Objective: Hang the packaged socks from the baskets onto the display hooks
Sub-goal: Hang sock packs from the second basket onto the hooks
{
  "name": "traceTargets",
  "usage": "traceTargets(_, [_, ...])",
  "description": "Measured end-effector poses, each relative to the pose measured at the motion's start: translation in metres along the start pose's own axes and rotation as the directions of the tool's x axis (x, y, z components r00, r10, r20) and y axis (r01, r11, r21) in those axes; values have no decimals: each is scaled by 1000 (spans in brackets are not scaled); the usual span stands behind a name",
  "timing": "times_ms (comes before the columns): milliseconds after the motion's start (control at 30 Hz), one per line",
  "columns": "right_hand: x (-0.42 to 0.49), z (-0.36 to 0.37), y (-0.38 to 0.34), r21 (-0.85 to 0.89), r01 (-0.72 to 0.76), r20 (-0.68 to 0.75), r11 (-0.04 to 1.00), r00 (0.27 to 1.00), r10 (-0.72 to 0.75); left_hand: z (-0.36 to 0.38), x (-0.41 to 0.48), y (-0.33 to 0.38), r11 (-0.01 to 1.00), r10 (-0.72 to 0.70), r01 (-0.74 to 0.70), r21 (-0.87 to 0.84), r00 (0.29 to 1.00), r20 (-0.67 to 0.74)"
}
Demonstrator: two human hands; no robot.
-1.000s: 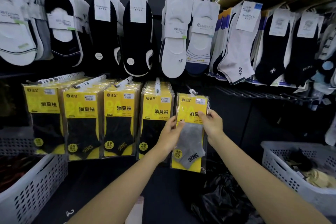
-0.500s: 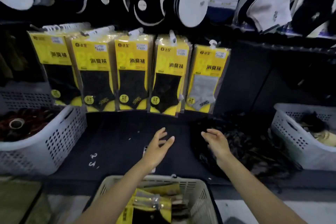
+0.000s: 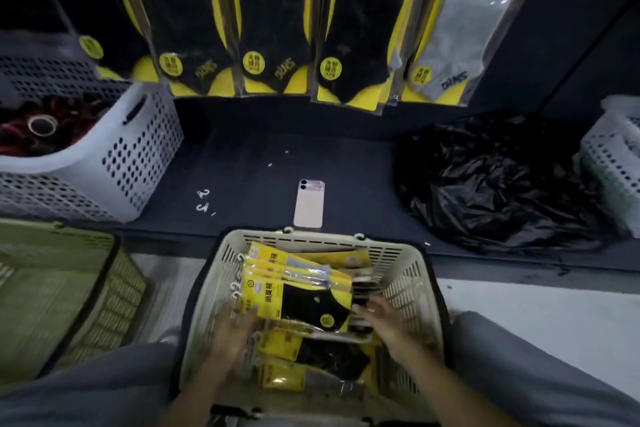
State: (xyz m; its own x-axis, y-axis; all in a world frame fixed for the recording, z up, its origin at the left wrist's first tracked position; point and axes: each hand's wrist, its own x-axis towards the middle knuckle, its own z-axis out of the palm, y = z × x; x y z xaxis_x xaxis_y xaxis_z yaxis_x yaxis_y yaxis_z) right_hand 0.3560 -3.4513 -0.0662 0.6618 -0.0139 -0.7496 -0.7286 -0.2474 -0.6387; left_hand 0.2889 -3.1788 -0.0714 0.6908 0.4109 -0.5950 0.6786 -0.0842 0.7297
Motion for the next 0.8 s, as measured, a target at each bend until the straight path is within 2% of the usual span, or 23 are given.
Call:
traceTargets(100, [12,18,-6,-17,25,39,1000,999,-24,4,10,4,989,-138,141,-52,989,62])
traceTargets(200, [19,35,-13,-112,29,66,993,998,-22,14,18,7,991,-134,135,-7,988,83])
traceTargets(333, [24,44,-11,-172,54,85,984,996,-40,24,23,11,988,-130,139,-69,984,119])
traceTargets(433, [23,48,-12,-64,56,139,996,989,-47,27,22,15,972,-179,198,-126,973,145])
traceTargets(533, [15,49,-23,24,48,180,999,982,-52,39,7,23,899,-313,348,-267,935,167])
traceTargets(600, [6,46,-31,47,62,183,997,981,-70,50,-8,30,850,-360,395,-349,918,165])
traceTargets(667, [-6,40,-37,54,91,163,994,982,-99,56,-24,38,769,-419,479,-424,878,234])
traceTargets(733, [-19,29,-43,69,112,141,991,983,-121,55,-37,44,691,-431,528,-494,849,304])
traceTargets(800, [-34,18,-49,102,130,119,986,983,-141,52,-46,49,639,-389,523,-564,852,350])
